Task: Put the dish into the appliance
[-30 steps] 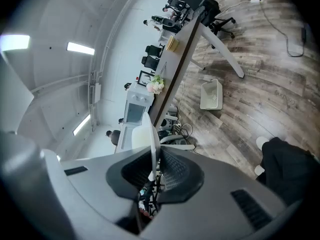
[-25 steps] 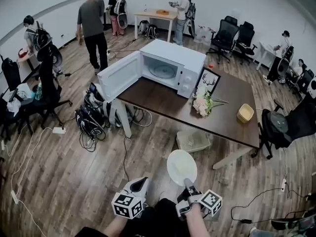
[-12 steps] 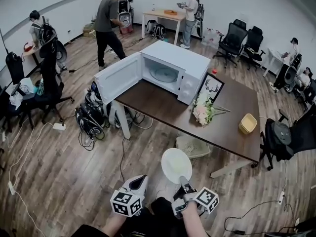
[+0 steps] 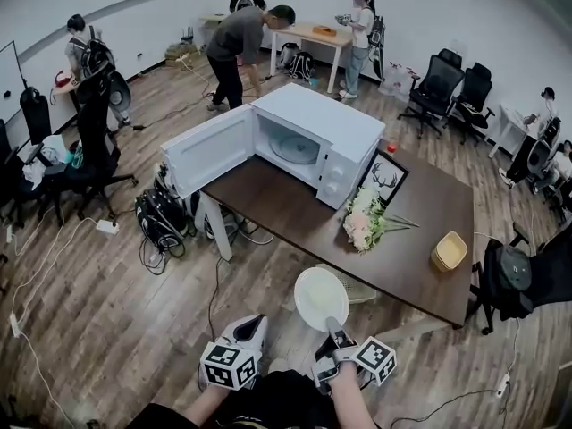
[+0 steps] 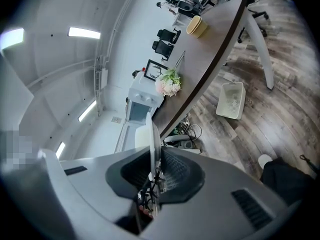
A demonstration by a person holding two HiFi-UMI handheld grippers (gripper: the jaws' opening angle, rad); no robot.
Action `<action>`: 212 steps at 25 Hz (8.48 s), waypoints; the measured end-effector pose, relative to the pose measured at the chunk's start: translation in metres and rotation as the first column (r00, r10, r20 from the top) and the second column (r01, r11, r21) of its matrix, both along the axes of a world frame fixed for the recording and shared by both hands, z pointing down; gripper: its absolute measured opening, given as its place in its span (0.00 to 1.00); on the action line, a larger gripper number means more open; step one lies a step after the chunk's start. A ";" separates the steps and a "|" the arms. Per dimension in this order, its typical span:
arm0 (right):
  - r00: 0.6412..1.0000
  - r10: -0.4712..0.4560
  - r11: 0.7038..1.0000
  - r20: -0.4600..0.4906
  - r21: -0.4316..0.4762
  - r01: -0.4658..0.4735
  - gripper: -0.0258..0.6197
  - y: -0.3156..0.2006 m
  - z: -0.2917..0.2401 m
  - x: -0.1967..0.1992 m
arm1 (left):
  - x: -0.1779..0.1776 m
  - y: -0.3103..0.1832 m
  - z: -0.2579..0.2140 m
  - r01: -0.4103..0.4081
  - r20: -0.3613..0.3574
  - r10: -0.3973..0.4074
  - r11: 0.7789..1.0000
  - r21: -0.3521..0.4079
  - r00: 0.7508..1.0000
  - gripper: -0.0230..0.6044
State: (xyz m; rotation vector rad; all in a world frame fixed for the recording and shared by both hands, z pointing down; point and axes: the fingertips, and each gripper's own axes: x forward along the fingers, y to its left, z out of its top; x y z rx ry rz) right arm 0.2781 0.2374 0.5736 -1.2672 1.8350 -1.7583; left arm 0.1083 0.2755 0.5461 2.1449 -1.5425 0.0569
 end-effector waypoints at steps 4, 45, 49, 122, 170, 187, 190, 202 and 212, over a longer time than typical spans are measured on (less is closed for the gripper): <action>1.000 -0.009 1.000 0.026 0.000 0.010 0.13 -0.012 0.002 0.004 | 0.007 -0.012 0.001 0.012 0.005 -0.012 1.000 -0.004 1.000 0.05; 0.980 0.198 0.978 0.018 -0.067 -0.197 0.13 -0.216 0.015 -0.118 | -0.114 -0.275 -0.002 -0.187 -0.006 0.187 0.982 0.003 0.982 0.05; 0.973 0.228 0.972 0.044 -0.068 -0.225 0.13 -0.233 0.018 -0.137 | -0.131 -0.288 -0.002 -0.216 0.027 0.216 0.976 0.014 0.976 0.05; 0.898 0.437 0.895 0.047 -0.120 -0.429 0.14 -0.508 0.022 -0.213 | -0.189 -0.506 0.017 -0.287 0.037 0.292 0.953 -0.099 0.956 0.05; 0.939 0.328 0.942 -0.099 -0.041 -0.333 0.15 -0.584 0.032 -0.238 | -0.202 -0.506 0.027 -0.313 0.002 0.316 0.940 -0.138 0.949 0.05; 0.780 -0.058 0.985 -0.623 0.093 0.148 0.48 -0.591 0.031 -0.263 | -0.202 -0.502 0.026 -0.314 0.021 0.320 0.940 -0.135 0.947 0.05; 0.707 -0.130 0.971 -0.695 0.056 0.233 0.51 -0.586 0.035 -0.268 | -0.202 -0.502 0.029 -0.313 0.021 0.319 0.939 -0.145 0.947 0.05; 0.561 -0.221 0.950 -0.798 -0.045 0.310 0.51 -0.573 0.038 -0.271 | -0.202 -0.505 0.032 -0.301 0.020 0.308 0.940 -0.161 0.951 0.05; 0.589 -0.202 0.959 -0.782 -0.035 0.283 0.51 -0.565 0.038 -0.265 | -0.200 -0.506 0.041 -0.296 -0.005 0.301 0.937 -0.184 0.954 0.05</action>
